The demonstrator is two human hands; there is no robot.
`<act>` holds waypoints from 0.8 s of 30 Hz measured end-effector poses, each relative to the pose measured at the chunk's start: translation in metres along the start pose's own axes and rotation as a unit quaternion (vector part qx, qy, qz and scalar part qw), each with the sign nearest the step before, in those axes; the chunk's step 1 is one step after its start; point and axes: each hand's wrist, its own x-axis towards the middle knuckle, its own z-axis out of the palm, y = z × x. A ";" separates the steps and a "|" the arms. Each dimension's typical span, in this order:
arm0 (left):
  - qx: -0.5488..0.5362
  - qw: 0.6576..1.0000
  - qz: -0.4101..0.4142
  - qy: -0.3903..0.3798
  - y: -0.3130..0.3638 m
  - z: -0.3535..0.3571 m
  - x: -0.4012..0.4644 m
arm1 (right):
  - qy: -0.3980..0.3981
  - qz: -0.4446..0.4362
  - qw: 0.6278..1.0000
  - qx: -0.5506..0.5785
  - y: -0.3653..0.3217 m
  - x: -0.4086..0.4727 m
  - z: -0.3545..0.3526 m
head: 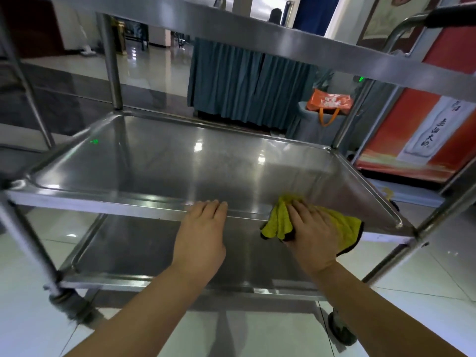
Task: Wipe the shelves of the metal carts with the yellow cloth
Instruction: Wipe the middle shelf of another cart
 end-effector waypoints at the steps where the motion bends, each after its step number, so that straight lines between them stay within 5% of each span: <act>1: -0.016 1.000 0.000 0.000 0.000 -0.006 -0.001 | -0.004 -0.005 1.000 0.006 -0.017 0.007 0.001; 4: -0.073 0.997 -0.021 0.018 -0.019 -0.031 -0.003 | -0.024 -0.017 1.000 0.011 -0.058 0.022 0.003; 11: 0.035 0.987 -0.136 0.080 -0.124 -0.058 -0.033 | -0.055 0.003 0.998 0.004 -0.094 0.031 -0.001; 20: 0.003 0.986 -0.098 0.137 -0.140 -0.041 -0.048 | -0.065 -0.054 0.994 0.063 -0.212 0.078 0.005; 24: 0.039 0.985 -0.086 0.147 -0.145 -0.037 -0.051 | -0.031 -0.117 0.992 0.047 -0.209 0.077 0.013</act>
